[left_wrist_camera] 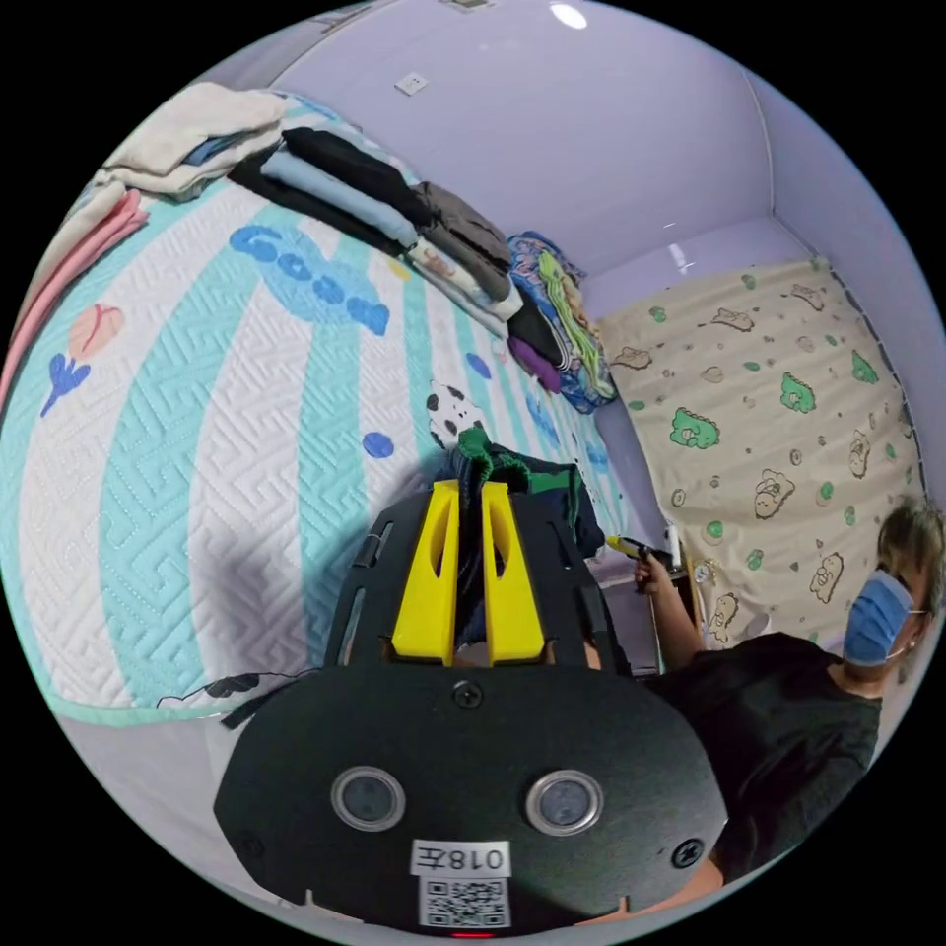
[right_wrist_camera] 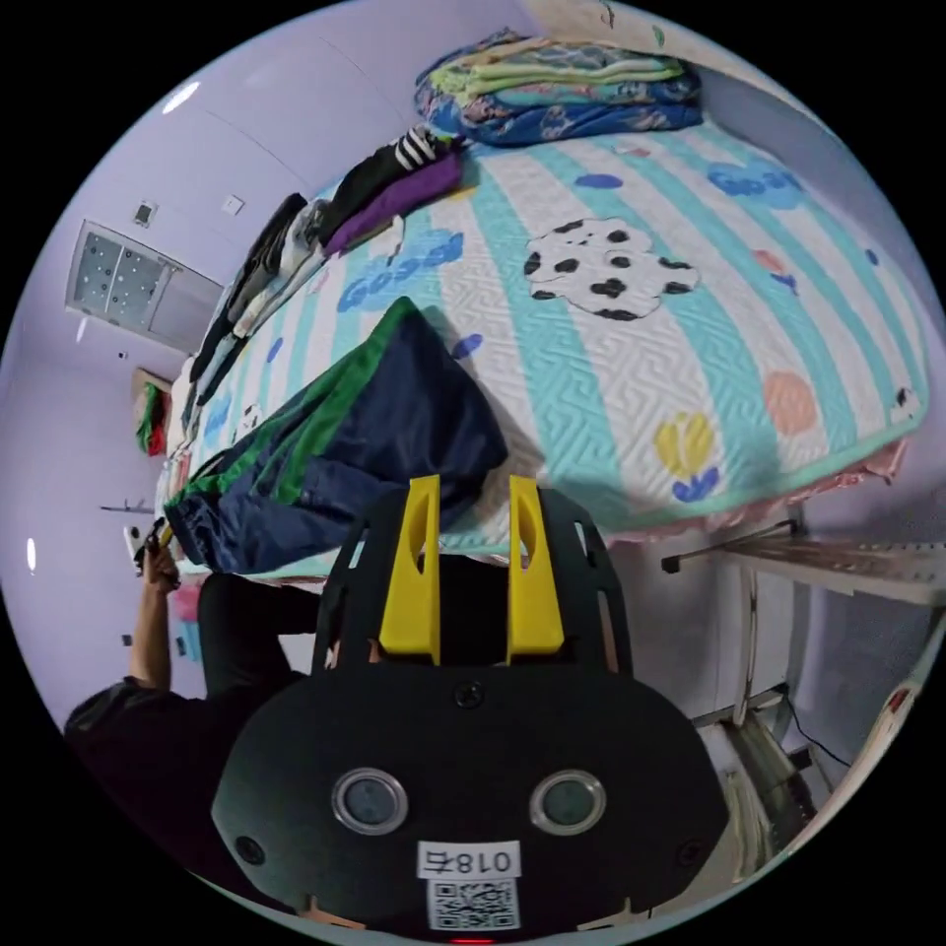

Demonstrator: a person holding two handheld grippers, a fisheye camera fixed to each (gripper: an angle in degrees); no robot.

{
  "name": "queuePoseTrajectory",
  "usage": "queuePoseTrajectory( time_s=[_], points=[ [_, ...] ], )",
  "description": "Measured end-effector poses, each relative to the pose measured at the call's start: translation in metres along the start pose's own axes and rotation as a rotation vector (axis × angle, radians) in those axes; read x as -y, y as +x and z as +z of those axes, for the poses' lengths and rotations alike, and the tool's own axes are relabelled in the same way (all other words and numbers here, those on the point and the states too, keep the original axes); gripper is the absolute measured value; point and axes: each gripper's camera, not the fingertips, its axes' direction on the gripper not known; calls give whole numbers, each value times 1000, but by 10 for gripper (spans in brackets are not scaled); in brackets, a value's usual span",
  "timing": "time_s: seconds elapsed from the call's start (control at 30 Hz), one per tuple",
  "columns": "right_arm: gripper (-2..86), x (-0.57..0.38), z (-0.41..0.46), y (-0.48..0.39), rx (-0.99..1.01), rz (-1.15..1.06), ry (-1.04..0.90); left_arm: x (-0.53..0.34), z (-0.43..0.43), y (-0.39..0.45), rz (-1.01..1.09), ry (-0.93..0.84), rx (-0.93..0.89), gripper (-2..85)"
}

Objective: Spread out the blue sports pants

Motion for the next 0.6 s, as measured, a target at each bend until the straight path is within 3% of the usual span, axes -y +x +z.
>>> queuePoseTrajectory(
  time_s=[0.13,0.3,0.53,0.6],
  points=[
    [123,-39,6,-79,-4,-220,121,-4,3,-7,4,-1,-5,34],
    [134,-47,64,-210,24,-538,57,-7,21,-10,30,-14,26,35],
    [133,-61,151,-281,-348,-670,-103,-9,46,-26,13,5,26,37],
    [54,-65,142,-278,-400,-691,-59,-8,51,-31,7,9,35,37]
  ],
)
